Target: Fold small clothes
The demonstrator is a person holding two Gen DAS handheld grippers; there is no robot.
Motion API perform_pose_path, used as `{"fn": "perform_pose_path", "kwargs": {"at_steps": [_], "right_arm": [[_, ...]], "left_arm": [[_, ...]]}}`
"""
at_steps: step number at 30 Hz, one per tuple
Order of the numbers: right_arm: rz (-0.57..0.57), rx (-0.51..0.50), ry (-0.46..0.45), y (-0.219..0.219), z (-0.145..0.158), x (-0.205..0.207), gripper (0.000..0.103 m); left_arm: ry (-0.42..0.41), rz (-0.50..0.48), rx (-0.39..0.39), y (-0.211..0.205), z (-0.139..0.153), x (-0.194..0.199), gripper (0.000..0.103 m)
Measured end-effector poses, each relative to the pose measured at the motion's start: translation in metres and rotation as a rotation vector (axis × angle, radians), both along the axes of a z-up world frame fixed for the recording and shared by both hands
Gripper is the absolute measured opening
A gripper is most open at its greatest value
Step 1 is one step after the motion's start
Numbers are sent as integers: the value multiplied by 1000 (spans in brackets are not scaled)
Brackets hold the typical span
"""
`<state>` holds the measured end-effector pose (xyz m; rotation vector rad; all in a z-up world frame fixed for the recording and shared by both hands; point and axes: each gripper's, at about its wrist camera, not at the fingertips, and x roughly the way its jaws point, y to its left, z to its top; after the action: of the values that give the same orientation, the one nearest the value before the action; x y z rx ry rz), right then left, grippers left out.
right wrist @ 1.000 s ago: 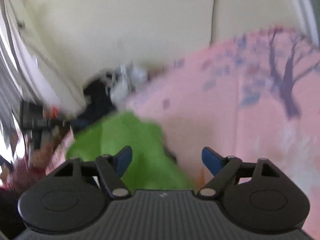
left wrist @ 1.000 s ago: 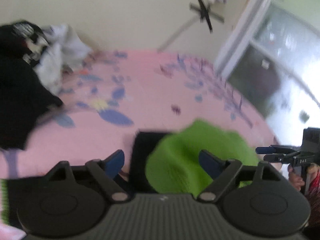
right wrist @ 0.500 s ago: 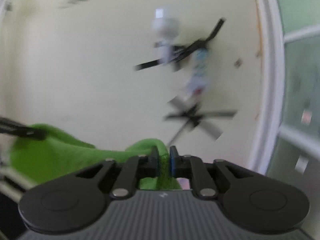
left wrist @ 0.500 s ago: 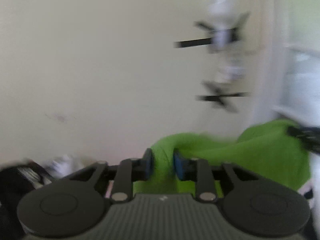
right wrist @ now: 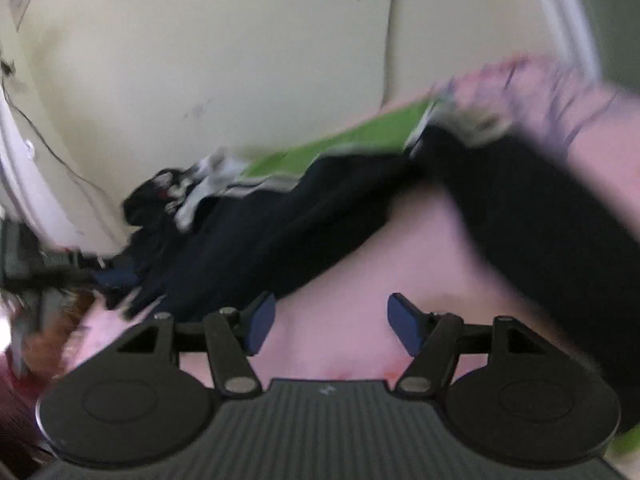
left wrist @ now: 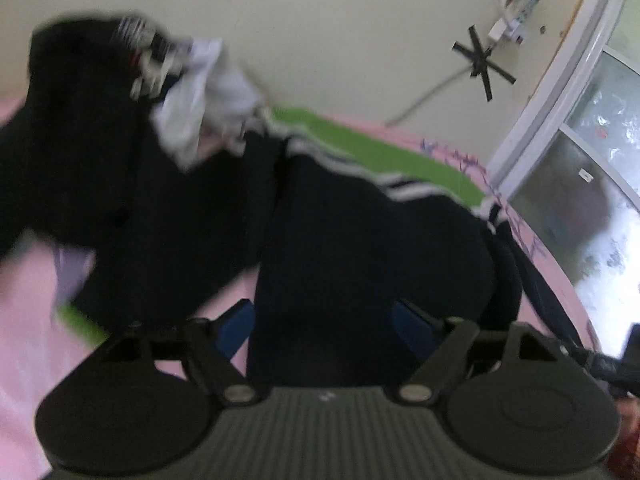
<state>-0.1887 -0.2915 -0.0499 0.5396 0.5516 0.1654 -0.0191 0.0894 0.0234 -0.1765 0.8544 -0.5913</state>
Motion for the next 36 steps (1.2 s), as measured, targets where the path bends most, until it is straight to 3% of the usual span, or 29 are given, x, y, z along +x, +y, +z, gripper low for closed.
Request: {"fn": "perform_pose_path", "kwargs": {"at_steps": [3,5,6,7,8,9,10,12,16,20,21,22,24,26,28,29,30,32,33,34,35,36], "right_arm": [[77,2,-14,22,8,25,74],[127,11,-8,41,10,39,75],[148,16,0,47,11,48,74],[161,20,24,58,13,64,71],[162,0,20,67,13,68,63],[153,-80,21,78,17,75,29],[146,-149,32,85,21,78,17],[149,-120,-1,72,35,71,2],[67,-199,-116,24,85,15,0],[17,-286,-123,-21,112,-43,0],[0,-310,-108,-30,113,-51,0],[-28,-315,-93,-39,113,-59,1],[-129,-305,-78,-56,106,-70,2],[-216,-302,-58,-70,96,-76,4],[-291,-300,-47,-80,84,-79,27],[-328,-310,-35,-83,78,-79,67],[-373,-355,-23,-84,71,-77,83],[-397,-489,24,-80,57,-67,82],[-392,-565,61,-77,49,-62,81],[-378,-627,95,-73,39,-56,80],[-354,-667,133,-70,29,-49,69],[-334,-684,168,-69,19,-43,35]], "left_arm": [[54,8,-44,8,-12,0,88],[90,12,-81,9,-16,2,85],[109,5,-100,8,-19,4,74],[123,-9,-113,5,-22,4,49],[142,-30,-120,2,-26,5,36],[159,-39,-115,-2,-29,6,14],[165,-33,-104,-5,-29,6,2],[177,-55,-142,-6,-23,2,2],[71,-133,-223,0,20,-27,2],[15,-188,-239,2,39,-52,4],[25,-185,-211,-1,34,-55,14],[35,-187,-193,-3,29,-54,34],[63,-126,-147,-1,12,-46,62],[86,-66,-84,-2,1,-37,64],[102,-13,-15,-3,-8,-28,64],[103,2,8,-3,-10,-26,64],[103,0,16,-4,-12,-24,68],[99,10,31,-9,-14,-23,77],[97,15,41,-11,-15,-21,76],[99,9,50,-15,-18,-20,68],[82,6,66,-20,-18,-20,63],[68,0,89,-24,-19,-22,40]]}}
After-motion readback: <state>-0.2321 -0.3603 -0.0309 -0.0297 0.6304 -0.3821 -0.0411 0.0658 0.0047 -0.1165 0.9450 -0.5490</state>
